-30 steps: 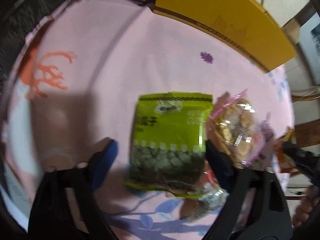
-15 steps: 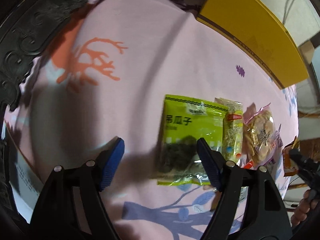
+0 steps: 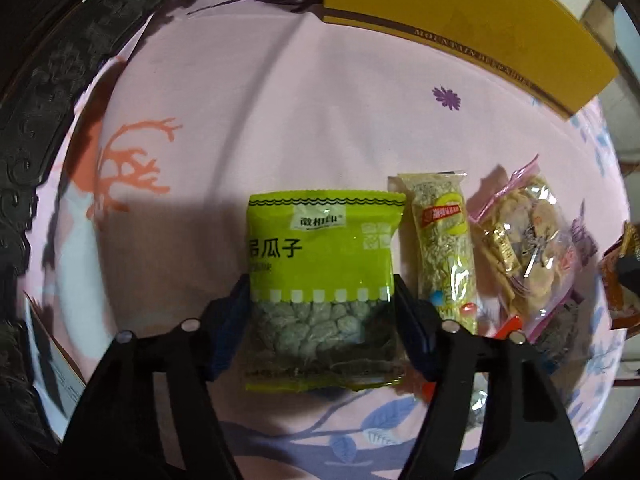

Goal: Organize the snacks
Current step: 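Grasp the green seed bag with the left tool while the right tool holds the white packet, then carry the seed bag and white packet into the yellow box, open both tools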

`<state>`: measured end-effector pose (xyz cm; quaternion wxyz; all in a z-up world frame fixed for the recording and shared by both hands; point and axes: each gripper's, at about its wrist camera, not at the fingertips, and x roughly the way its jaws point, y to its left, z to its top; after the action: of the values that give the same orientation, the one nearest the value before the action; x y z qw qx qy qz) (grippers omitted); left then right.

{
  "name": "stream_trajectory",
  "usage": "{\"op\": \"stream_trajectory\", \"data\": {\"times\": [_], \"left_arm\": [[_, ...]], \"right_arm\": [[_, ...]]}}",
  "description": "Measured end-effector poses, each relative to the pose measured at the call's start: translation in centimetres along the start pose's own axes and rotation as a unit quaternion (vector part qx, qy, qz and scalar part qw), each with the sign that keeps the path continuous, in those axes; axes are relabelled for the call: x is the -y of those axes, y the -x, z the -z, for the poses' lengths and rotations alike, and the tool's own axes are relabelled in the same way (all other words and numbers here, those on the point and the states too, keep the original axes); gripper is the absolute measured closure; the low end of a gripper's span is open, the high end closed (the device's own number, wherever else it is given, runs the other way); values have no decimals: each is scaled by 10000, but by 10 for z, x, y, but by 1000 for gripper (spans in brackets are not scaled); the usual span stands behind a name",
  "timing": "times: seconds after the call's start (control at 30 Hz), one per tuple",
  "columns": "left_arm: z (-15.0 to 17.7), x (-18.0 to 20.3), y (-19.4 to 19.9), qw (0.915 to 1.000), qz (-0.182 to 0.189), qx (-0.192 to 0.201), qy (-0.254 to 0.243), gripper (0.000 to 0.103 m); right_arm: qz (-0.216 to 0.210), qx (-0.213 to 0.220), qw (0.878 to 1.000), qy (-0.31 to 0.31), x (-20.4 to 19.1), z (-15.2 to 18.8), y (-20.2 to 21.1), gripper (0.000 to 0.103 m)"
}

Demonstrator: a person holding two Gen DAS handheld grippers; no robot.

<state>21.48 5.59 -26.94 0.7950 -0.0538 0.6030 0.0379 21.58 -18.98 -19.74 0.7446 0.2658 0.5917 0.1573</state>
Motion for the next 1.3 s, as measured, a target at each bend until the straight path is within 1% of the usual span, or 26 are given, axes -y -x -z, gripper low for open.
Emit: {"op": "stream_trajectory", "data": {"times": [0.07,0.17,0.23,0.33,0.43,0.53,0.7,0.77,0.83,0.9,0.97,1.13,1.17,1.3], "left_arm": [[4,-9,4,10000,37,15,56,37],[10,-15,12,9997,162,139,140,37],[16,-20,21,9995,187,203,127,37],[18,-17,31,9994,173,288,65,37],[14,-10,44,9989,215,407,31,37],[12,-5,67,9979,223,610,-58,37],[-6,8,102,9945,383,971,-122,37],[-17,14,116,9923,478,1126,-194,37],[-39,24,136,9879,616,1401,-259,37],[-60,32,153,9826,731,1676,-339,37],[-86,42,173,9756,835,1981,-438,37],[-145,65,205,9612,930,2515,-642,37],[-154,69,209,9592,931,2585,-671,37],[-204,87,225,9496,957,2886,-766,36]], "right_arm": [[21,17,10000,17,0,0,0,64],[9,37,10000,9,0,0,2,64],[16,47,10000,28,0,0,2,64],[-2,60,10000,23,-1,1,2,64],[-27,98,9999,93,-5,1,5,64],[-71,163,9997,190,-10,1,10,64],[-173,304,9988,335,-22,-2,23,64],[-217,399,9980,441,-30,-8,32,64],[-262,532,9967,561,-39,-19,42,64],[-316,754,9941,707,-51,-36,56,64],[-335,995,9905,887,-63,-57,71,64],[-232,1592,9784,1300,-88,-114,105,64],[-156,1739,9744,1415,-95,-130,112,64],[55,2111,9627,1690,-111,-174,124,64]]}}
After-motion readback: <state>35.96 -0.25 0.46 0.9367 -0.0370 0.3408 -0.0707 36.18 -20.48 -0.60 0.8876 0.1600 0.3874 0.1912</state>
